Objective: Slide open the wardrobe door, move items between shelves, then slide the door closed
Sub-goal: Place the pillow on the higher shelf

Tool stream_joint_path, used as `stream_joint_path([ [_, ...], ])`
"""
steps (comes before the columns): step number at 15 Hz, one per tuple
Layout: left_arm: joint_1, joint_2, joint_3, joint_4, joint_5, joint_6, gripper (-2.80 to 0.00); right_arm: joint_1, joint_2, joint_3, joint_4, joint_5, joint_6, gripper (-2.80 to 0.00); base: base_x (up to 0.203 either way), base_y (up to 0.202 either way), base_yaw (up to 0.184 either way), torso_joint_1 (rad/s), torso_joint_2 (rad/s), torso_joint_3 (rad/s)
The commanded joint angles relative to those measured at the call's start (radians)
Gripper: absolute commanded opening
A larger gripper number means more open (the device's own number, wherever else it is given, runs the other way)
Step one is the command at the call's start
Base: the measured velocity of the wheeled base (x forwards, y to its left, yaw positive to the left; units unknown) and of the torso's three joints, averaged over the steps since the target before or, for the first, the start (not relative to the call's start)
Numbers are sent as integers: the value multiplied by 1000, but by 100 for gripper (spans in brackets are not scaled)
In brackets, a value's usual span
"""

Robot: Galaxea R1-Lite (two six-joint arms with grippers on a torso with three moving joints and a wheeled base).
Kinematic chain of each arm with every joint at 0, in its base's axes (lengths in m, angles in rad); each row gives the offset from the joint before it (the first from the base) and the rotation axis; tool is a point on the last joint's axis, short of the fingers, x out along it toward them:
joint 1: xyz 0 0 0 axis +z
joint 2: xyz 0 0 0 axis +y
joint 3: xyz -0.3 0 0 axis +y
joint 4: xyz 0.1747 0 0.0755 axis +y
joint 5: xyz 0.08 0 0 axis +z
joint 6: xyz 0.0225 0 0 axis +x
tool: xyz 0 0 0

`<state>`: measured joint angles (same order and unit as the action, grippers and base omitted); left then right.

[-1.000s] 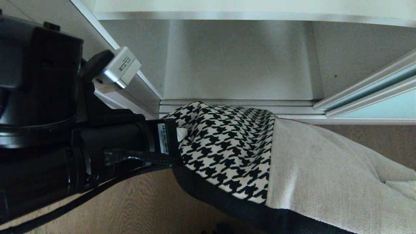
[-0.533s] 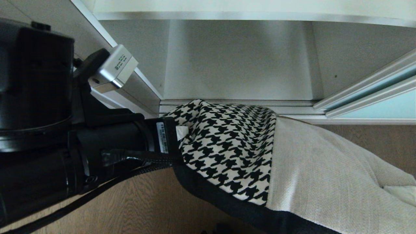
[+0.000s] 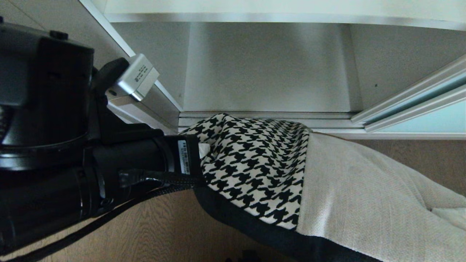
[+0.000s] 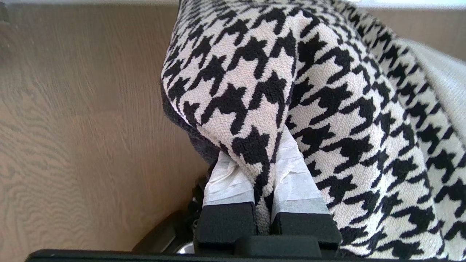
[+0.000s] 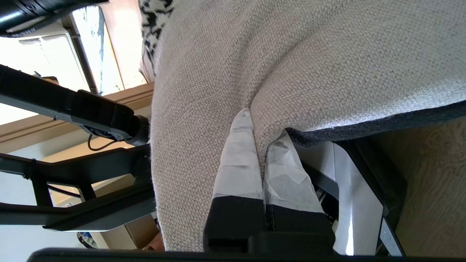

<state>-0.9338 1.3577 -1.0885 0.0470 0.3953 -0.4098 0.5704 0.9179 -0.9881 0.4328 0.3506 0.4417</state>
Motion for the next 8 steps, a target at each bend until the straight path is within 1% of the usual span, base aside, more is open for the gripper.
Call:
stream_joint_path([
  [1, 3, 2, -21, 2, 6, -7, -280, 0, -2, 0, 3, 2, 2, -280, 0, 0, 0, 0, 0, 0],
  [5, 9, 1, -30, 1, 14, -11, -280, 0, -4, 2, 0, 4, 3, -280, 0, 0, 0, 0, 0, 0],
  [8, 8, -1, -19, 12, 4, -9, -280, 0, -5, 2, 0, 4, 3, -280, 0, 0, 0, 0, 0, 0],
])
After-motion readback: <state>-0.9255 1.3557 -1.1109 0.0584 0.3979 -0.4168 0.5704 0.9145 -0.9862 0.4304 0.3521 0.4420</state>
